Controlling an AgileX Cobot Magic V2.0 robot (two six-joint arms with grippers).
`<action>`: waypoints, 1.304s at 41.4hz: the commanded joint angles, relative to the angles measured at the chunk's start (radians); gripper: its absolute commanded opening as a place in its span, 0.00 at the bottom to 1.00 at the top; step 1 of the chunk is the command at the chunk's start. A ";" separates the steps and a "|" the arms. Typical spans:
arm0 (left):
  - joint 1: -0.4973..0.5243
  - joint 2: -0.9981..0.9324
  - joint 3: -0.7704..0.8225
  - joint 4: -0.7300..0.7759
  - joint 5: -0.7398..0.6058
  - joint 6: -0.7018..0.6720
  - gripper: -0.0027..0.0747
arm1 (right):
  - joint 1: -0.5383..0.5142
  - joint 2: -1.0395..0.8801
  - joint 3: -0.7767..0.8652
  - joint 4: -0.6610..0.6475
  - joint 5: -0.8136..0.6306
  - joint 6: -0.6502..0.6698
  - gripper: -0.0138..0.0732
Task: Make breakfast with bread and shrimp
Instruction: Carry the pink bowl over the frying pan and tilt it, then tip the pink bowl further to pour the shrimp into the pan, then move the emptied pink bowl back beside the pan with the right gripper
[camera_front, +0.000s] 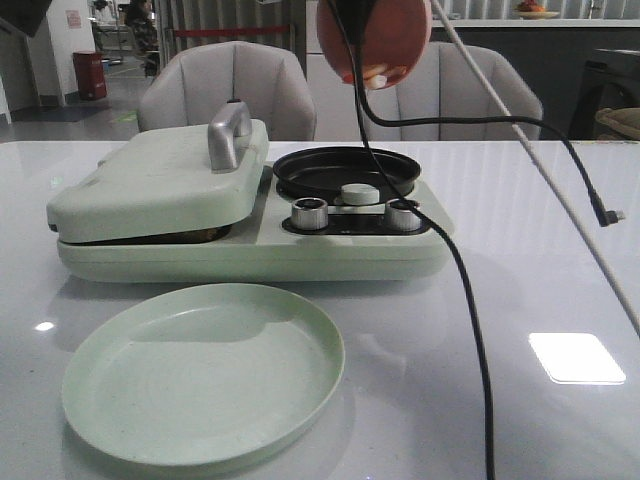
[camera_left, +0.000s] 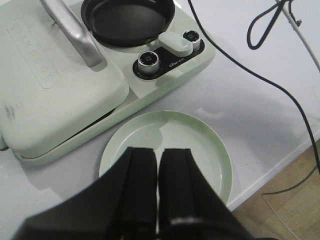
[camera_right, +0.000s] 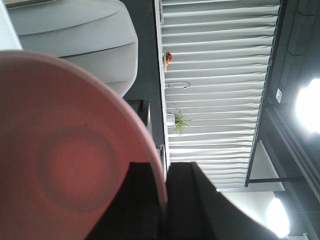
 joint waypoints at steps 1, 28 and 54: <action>-0.005 -0.006 -0.029 0.006 -0.069 -0.008 0.22 | -0.003 -0.076 -0.039 -0.109 0.020 0.006 0.18; -0.005 -0.006 -0.029 0.006 -0.069 -0.008 0.22 | -0.006 -0.093 -0.039 -0.026 0.028 0.076 0.18; -0.005 -0.006 -0.029 0.006 -0.069 -0.008 0.22 | -0.361 -0.377 -0.035 1.149 0.203 -0.228 0.18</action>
